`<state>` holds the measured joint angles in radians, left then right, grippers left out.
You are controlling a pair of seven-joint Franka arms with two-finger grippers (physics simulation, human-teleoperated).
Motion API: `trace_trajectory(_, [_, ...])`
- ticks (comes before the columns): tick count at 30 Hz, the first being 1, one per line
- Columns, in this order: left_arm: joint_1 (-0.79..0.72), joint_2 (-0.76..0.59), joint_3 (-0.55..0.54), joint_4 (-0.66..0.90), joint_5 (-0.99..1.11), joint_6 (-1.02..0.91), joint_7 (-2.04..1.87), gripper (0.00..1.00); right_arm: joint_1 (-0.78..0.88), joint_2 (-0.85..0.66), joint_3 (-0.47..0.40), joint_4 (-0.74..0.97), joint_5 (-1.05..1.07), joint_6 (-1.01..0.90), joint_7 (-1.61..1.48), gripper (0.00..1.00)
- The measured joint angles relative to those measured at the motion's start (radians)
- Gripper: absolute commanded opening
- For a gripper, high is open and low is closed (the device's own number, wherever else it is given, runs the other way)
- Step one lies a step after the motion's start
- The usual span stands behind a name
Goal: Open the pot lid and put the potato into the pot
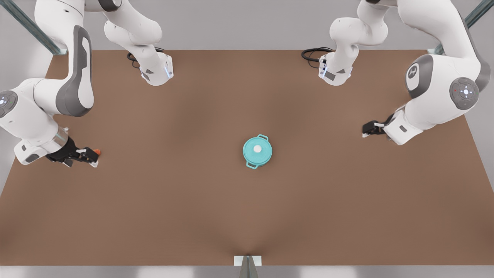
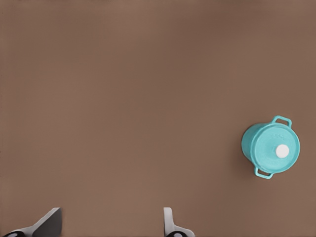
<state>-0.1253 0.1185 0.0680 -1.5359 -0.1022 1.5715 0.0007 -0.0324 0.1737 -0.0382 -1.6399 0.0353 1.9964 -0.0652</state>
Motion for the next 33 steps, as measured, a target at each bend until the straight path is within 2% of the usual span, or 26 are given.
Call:
trace_trajectory(4, [-0.004,0.02,-0.008,0.005,-0.003,0.048,0.006,1.0,-0.001,0.005,0.0,-0.007,0.001,0.022,-0.009,1.0])
trace_trajectory(5, [-0.058,0.059,-0.01,0.027,0.001,0.058,0.0,1.0,-0.001,0.006,-0.001,-0.011,0.002,0.015,-0.011,1.0])
trace_trajectory(8, [-0.398,0.227,-0.014,0.135,0.012,0.104,-0.065,1.0,-0.01,0.006,-0.008,-0.023,0.005,-0.006,-0.006,1.0])
trace_trajectory(11, [-0.552,0.415,-0.014,0.299,0.017,0.153,-0.176,1.0,-0.024,-0.029,-0.011,-0.153,-0.003,-0.019,0.009,1.0])
trace_trajectory(15, [-0.631,0.555,-0.011,0.326,0.022,0.232,-0.337,1.0,-0.032,-0.098,-0.022,-0.38,-0.009,0.036,0.061,1.0])
trace_trajectory(17, [-0.653,0.599,-0.01,0.329,0.048,0.286,-0.412,1.0,-0.034,-0.102,-0.022,-0.43,-0.012,0.077,0.092,1.0])
trace_trajectory(21, [-0.66,0.628,-0.006,0.305,0.1,0.364,-0.535,1.0,-0.07,-0.06,-0.041,-0.456,-0.014,0.165,0.153,1.0])
trace_trajectory(25, [-0.658,0.55,-0.005,0.093,0.121,0.489,-0.629,1.0,-0.182,-0.005,-0.044,-0.459,-0.015,0.242,0.204,1.0])
trace_trajectory(33, [-0.713,0.546,-0.007,0.014,0.137,0.616,-0.772,1.0,-0.202,0.088,-0.05,-0.482,-0.015,0.399,0.283,1.0])
